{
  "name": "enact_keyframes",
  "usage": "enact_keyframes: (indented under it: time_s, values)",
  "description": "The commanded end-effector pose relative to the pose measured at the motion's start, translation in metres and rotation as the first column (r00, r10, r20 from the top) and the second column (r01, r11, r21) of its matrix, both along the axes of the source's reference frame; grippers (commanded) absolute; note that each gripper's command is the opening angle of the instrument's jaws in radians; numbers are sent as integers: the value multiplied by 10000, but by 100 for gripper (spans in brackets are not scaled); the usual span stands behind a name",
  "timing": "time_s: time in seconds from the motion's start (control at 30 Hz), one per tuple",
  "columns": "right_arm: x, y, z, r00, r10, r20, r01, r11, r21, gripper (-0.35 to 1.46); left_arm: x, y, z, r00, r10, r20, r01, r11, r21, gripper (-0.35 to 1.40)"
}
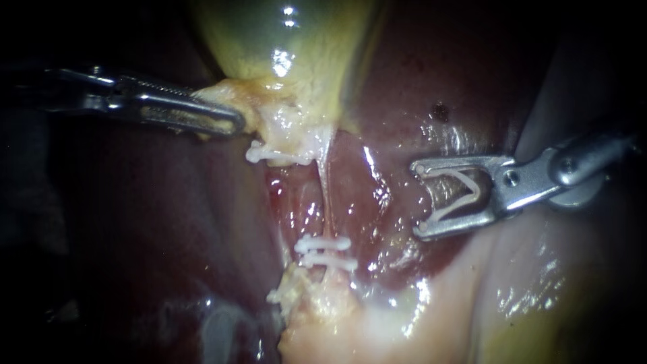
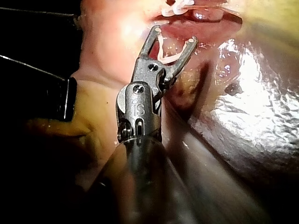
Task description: Clipping third clip right tube
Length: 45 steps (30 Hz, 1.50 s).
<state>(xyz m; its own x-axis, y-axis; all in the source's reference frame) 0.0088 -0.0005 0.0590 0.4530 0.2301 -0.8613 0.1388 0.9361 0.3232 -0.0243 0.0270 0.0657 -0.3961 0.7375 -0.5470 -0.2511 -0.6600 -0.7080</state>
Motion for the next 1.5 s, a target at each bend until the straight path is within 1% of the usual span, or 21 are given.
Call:
enact_keyframes:
  time_s: [0.03, 0.13, 0.27, 0.33, 0.5, 0.6, 0.7, 0.8, 0.93, 1.23, 1.47, 1.5]
  values:
    - [0, 0, 0, 10000, 1, -1, -1, 10000, 3, 50, 1, 0, 0, 10000, 1, -5, -1, 10000, -1, -35]
    - [0, 0, 0, 10000, 0, -1, 0, 10000, 3, 50, 5, 0, -3, 10000, 24, 12, -24, 10000, 10, -35]
    - [-1, 0, 0, 10000, -1, -2, 1, 10000, 3, 50, 20, 1, -12, 9999, 124, 90, -124, 9999, 71, -35]
    - [-1, 0, 0, 10000, -1, -2, 1, 10000, 3, 50, 29, 1, -19, 9999, 78, 65, -79, 10000, 51, -35]
    - [-1, 0, 0, 10000, -1, -2, 1, 10000, 2, 50, 52, 5, -45, 10000, -56, -35, 56, 10000, 30, -35]
    - [-1, 0, 0, 10000, -1, -2, 1, 10000, 2, 50, 63, 7, -62, 9998, -206, -12, 206, 9998, 21, -35]
    - [-1, 0, 0, 10000, -1, -2, 1, 10000, 3, 50, 69, 8, -78, 9996, -299, 11, 299, 9995, 41, -35]
    - [-1, 0, 0, 10000, -1, -2, 1, 10000, 3, 50, 71, 8, -88, 9993, -384, 42, 383, 9992, 116, -35]
    - [-1, 0, 0, 10000, -1, -2, 1, 10000, 3, 50, 76, 8, -98, 9991, -412, 57, 411, 9991, 70, -35]
    - [2, 0, 0, 10000, -12, -13, 12, 10000, 15, 50, 77, 6, -101, 9991, -422, 50, 421, 9991, 72, -35]
    - [19, 1, 1, 10000, -10, -23, 10, 10000, -2, 50, 76, 6, -99, 9991, -428, 45, 427, 9991, 62, -35]
    - [22, 1, 1, 10000, 29, -8, -29, 9999, 118, 50, 76, 6, -99, 9991, -426, 46, 425, 9991, 62, -35]
